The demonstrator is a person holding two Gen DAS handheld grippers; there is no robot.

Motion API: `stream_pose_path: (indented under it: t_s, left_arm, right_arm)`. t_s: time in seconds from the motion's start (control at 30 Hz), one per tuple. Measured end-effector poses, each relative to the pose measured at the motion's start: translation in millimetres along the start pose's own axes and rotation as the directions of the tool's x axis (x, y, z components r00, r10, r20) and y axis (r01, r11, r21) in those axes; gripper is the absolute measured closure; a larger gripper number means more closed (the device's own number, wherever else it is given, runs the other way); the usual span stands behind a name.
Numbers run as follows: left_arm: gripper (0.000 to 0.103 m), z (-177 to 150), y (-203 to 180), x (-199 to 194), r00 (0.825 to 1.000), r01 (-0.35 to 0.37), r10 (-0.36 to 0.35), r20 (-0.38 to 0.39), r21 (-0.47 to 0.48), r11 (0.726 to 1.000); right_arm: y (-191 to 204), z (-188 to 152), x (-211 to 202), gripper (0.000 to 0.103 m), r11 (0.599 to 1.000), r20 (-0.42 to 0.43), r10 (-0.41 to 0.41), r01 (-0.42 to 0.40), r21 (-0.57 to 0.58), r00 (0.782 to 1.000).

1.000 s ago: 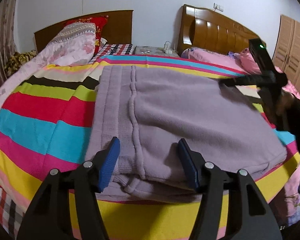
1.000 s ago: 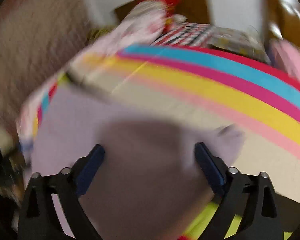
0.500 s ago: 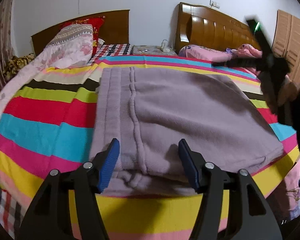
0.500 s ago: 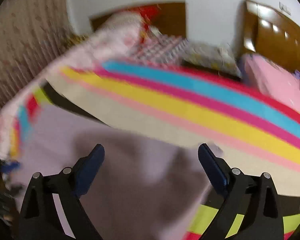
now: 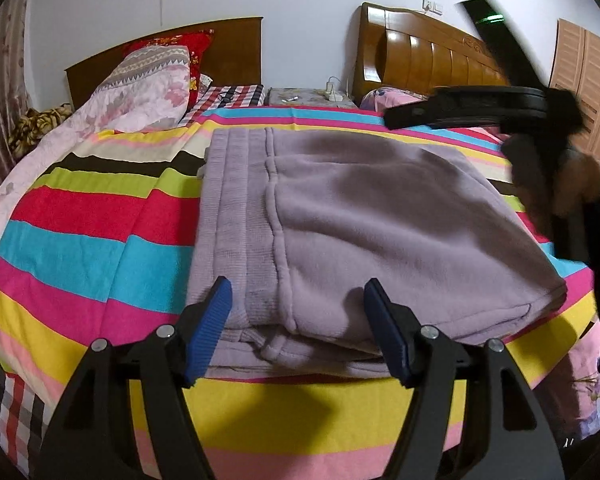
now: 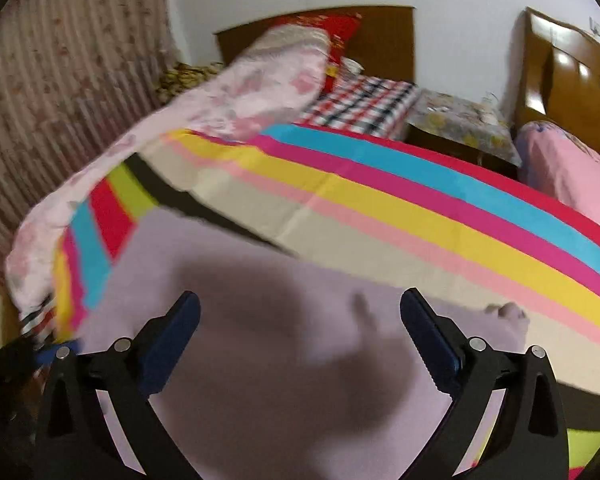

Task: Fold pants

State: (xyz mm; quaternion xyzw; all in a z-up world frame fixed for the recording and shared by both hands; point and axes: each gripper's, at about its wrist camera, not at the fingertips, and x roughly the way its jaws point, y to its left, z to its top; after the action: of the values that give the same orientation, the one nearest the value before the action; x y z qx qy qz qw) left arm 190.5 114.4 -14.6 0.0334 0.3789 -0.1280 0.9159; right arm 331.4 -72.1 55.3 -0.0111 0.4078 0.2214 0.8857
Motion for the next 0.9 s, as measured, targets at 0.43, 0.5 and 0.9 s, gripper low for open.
stream_pose_path:
  t_s: [0.43, 0.5, 0.9]
  left_arm:
    - [0.032, -1.6, -7.7, 4.8, 0.999, -0.045, 0.045, 0.007, 0.038, 0.998]
    - [0.032, -1.9, -7.0, 4.3, 0.999, -0.046, 0.046, 0.009, 0.031, 0.998]
    - [0.002, -19.3, -40.1, -27.3, 0.971, -0.233, 0.23, 0.071, 0.034, 0.972]
  right_arm:
    - [72.6, -94.1, -16.5, 0.005, 0.98, -0.097, -0.096, 0.077, -0.182, 0.991]
    - [77.7, -96.1, -29.8, 0.005, 0.983, -0.046, -0.055, 0.046, -0.176, 0.997]
    - [60.5, -144.8, -85.3, 0.005, 0.995, 0.101, -0.099, 0.1, -0.01, 0.99]
